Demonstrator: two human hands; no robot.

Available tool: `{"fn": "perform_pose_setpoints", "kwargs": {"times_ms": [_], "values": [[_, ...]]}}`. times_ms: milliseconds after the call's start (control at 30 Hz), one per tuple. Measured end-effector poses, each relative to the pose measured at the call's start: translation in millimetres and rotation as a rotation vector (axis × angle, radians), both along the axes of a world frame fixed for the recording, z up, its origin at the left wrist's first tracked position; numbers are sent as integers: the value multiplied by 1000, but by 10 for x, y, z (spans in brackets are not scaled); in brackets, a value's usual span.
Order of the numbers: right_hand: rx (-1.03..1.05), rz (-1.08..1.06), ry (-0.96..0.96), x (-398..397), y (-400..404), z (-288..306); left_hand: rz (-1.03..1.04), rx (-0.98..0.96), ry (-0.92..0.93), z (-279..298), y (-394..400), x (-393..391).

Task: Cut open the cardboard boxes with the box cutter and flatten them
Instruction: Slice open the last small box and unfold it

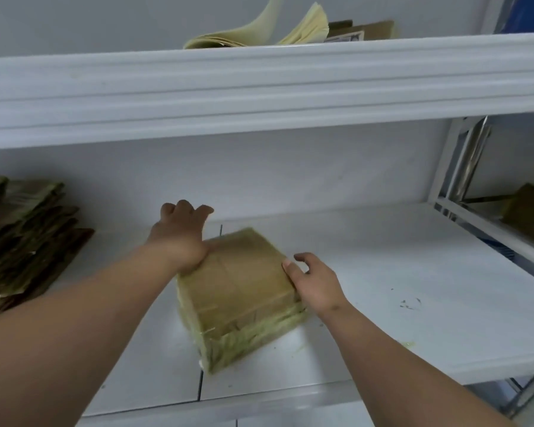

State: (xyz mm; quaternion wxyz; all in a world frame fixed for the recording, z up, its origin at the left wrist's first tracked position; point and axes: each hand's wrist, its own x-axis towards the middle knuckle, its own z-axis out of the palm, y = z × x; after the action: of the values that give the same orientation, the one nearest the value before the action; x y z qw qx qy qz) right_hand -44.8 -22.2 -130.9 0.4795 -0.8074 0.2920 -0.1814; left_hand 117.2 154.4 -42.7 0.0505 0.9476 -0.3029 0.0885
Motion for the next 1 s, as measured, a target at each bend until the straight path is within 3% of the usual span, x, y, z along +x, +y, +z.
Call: {"fn": "perform_pose_setpoints", "kwargs": {"times_ms": [67,200,300,433,567,667,800,1000], "values": [[-20,-61,51,37,47,-52,-77,78,-58,-71,-30,-128],[-101,-143,88,176,119,-57,-209,301,226,-161,-146,-310],[-101,-168,26,213,173,-60,-270,436,316,-215,-176,-329],[-169,-156,83,116,42,-122,-304,354,371,-213,-162,-247],[-474,-175,437,-89,-177,-226,-272,352,308,-294,-190,-221],[-511,-123,651,-254,-264,-340,-236,358,258,-400,-247,-268],[-504,-83,625,-392,-354,-404,-207,296,230,-482,-266,-283],[-519,66,510,-329,-315,-341,-246,272,326,-435,-268,-198]]}}
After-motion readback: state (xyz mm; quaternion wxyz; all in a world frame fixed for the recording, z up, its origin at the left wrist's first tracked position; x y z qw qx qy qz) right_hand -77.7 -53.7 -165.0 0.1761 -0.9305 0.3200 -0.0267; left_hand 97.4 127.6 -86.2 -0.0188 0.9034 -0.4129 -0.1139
